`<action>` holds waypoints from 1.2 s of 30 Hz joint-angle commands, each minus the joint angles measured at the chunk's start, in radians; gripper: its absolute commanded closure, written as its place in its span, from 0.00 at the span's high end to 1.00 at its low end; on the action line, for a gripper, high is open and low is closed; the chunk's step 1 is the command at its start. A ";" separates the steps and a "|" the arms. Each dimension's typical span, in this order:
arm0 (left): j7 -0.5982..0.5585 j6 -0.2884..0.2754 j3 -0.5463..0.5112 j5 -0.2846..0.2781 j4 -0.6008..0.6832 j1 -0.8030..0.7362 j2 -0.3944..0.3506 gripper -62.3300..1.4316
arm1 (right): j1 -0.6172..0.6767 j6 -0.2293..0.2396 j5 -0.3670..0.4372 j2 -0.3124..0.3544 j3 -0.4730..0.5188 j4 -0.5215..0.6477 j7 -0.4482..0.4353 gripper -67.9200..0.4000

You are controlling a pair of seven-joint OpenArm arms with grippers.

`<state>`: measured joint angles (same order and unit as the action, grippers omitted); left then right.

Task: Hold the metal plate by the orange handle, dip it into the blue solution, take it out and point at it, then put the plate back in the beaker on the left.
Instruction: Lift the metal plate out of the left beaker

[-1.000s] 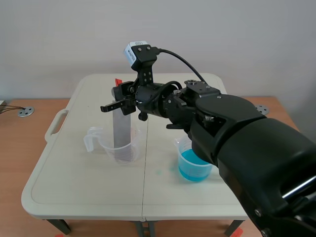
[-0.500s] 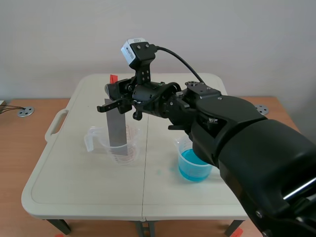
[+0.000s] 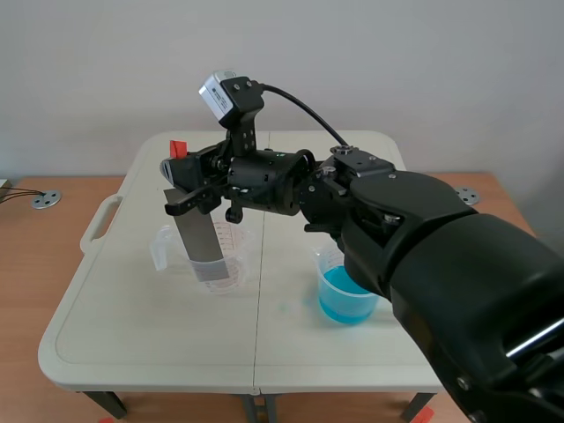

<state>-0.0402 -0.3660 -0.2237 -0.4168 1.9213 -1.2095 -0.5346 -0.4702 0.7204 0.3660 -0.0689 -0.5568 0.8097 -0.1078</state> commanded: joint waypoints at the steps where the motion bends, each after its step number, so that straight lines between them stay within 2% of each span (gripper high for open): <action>1: -0.011 0.004 -0.001 -0.006 0.004 -0.001 0.000 0.06 | -0.023 0.014 0.011 0.014 -0.001 0.039 -0.019 0.02; 8: -0.011 0.004 -0.001 -0.006 0.004 -0.001 0.000 0.06 | -0.020 0.025 -0.001 0.055 -0.001 0.103 -0.017 0.02; 25: -0.011 0.004 -0.001 -0.006 0.004 -0.001 0.000 0.06 | 0.088 0.025 -0.030 0.148 0.002 0.413 0.029 0.02; 36: -0.010 0.004 -0.001 -0.010 0.004 -0.001 0.000 0.06 | 0.111 0.025 -0.029 0.196 0.024 0.591 0.073 0.03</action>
<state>-0.0372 -0.3595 -0.2237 -0.4171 1.9213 -1.2076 -0.5346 -0.3481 0.7341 0.3222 0.1192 -0.5461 1.3766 -0.0174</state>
